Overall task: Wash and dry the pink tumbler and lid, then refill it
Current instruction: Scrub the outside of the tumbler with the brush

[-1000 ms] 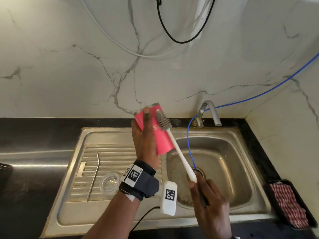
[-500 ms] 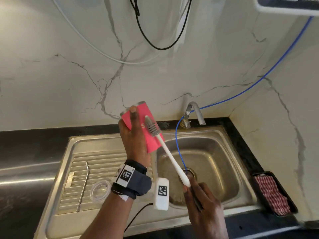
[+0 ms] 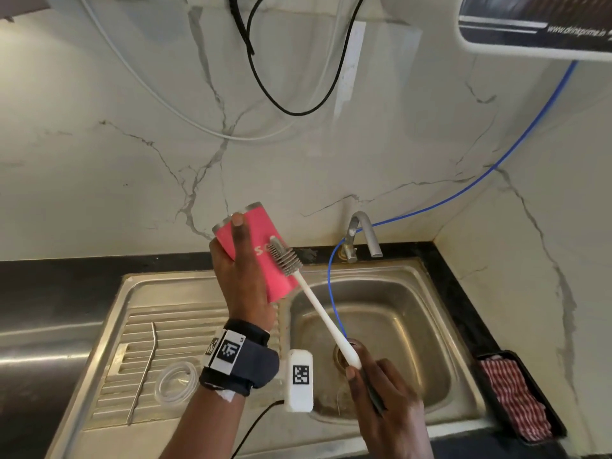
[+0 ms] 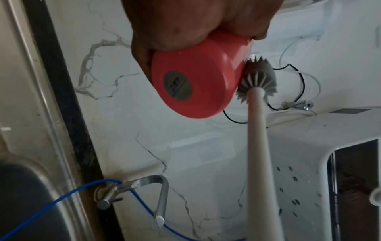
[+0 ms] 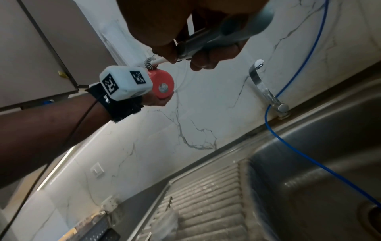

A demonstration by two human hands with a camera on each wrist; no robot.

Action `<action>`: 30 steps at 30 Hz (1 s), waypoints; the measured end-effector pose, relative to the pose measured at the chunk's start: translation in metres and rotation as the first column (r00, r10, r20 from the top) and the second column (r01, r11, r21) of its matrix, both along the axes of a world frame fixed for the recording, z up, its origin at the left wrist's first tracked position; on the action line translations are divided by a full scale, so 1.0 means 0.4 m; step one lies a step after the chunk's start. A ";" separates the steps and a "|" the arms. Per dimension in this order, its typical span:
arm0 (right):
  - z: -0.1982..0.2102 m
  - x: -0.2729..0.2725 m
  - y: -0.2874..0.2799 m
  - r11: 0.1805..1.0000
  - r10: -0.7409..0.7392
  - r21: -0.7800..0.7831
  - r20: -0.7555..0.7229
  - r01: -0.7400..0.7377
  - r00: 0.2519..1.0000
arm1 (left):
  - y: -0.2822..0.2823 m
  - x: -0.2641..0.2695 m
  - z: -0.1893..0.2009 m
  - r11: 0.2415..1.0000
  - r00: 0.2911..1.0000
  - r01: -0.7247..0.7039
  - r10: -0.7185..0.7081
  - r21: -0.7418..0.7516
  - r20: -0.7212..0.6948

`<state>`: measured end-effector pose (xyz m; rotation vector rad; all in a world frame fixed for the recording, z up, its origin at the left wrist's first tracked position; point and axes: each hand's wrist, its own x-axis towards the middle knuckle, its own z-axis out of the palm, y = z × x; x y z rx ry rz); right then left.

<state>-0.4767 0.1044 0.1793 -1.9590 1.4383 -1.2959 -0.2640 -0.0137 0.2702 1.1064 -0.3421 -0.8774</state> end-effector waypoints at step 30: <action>-0.001 0.008 -0.111 0.999 0.004 -0.054 -0.058 -0.007 0.998 | -0.055 0.026 -0.011 1.000 1.000 0.002 -0.002 0.006 0.009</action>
